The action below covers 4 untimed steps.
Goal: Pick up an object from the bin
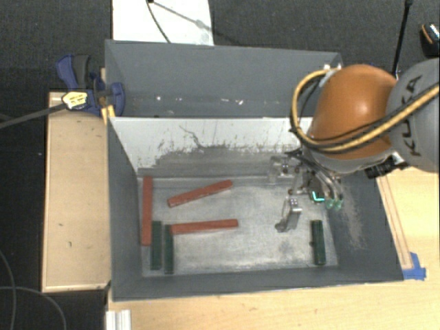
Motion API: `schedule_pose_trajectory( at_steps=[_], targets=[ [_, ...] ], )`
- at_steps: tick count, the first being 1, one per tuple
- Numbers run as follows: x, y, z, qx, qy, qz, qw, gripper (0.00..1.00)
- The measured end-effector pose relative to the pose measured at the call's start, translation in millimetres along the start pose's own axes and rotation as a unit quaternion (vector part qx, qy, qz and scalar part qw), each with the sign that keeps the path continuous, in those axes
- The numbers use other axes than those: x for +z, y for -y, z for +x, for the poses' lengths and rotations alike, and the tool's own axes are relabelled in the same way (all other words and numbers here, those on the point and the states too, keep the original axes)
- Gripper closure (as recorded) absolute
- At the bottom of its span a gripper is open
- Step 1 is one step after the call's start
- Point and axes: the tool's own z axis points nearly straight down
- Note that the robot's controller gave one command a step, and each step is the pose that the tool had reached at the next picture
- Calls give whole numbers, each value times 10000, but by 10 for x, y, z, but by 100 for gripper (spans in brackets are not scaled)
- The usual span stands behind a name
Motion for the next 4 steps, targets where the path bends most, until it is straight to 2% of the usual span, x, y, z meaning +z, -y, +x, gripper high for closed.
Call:
schedule_pose_trajectory(
  at_steps=[1, 2, 3, 4],
  targets=[
    [1330, -430, -132, 339, -3, -4, 9994, 0],
    [1285, -415, -149, 357, 32, -4, 9994, 100],
    [1285, -414, -150, 361, 32, -5, 9993, 0],
    [1367, -1188, -301, -123, 49, -21, 9999, 0]
  ],
)
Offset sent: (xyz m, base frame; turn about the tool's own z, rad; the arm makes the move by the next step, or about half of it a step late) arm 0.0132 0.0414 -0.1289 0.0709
